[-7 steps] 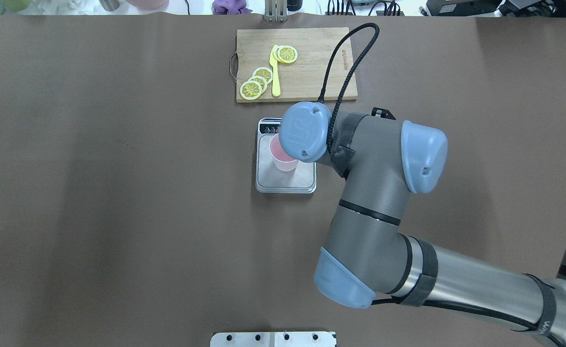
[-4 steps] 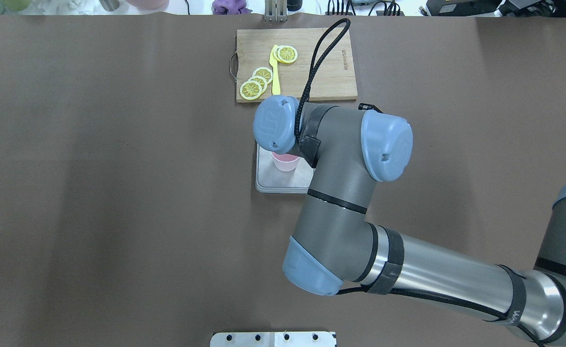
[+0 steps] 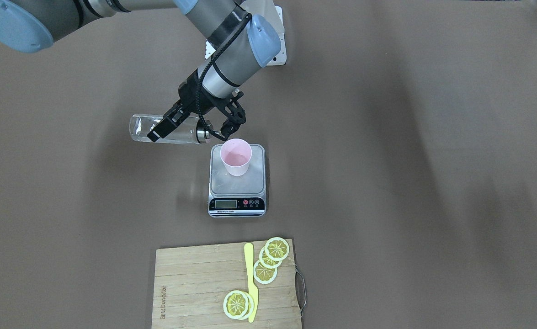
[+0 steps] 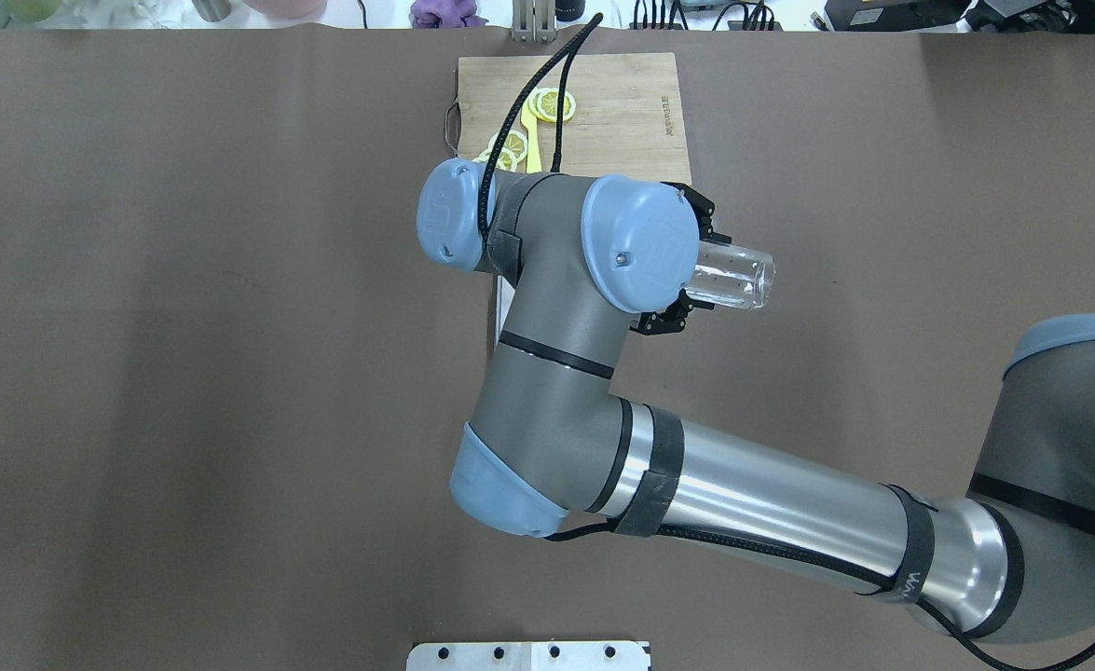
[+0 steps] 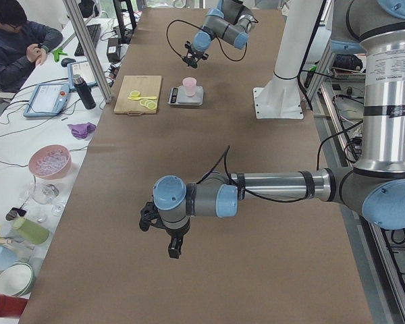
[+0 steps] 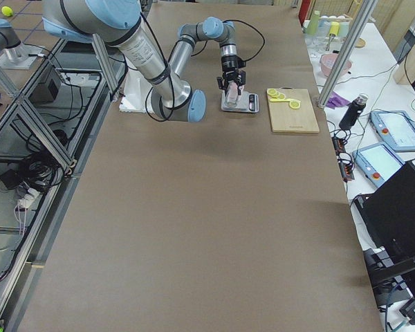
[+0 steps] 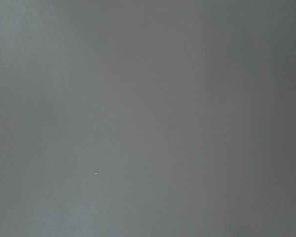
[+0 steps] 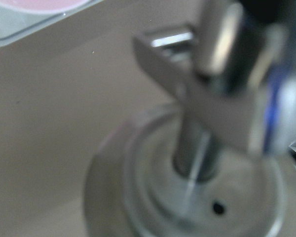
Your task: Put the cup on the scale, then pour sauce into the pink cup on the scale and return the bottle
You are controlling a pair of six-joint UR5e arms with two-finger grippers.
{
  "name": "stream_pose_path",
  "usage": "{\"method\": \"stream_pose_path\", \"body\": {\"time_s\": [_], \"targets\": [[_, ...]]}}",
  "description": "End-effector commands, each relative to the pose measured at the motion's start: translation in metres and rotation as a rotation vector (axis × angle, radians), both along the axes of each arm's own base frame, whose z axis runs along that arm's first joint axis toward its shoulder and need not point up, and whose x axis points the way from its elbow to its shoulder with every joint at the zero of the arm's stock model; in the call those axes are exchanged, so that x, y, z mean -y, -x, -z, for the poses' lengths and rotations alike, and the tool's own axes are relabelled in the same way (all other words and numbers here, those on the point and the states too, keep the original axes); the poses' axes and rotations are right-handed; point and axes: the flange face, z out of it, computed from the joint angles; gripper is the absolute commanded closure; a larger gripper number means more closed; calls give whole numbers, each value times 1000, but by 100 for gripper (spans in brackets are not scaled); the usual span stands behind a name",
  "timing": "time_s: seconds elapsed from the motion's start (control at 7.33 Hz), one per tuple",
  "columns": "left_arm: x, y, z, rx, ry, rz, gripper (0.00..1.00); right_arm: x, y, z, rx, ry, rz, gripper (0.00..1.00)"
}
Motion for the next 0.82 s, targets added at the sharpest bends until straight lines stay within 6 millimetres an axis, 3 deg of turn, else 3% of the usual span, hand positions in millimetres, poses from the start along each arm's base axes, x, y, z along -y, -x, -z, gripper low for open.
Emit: {"method": "stream_pose_path", "body": {"time_s": [0.0, 0.68], "targets": [[-1, 0, -1, -1, 5, 1, 1, 0, -3, 3, -59, 11, 1, 100], [-6, 0, -4, -1, 8, 0, 1, -3, -12, -3, -147, 42, 3, 100]]}}
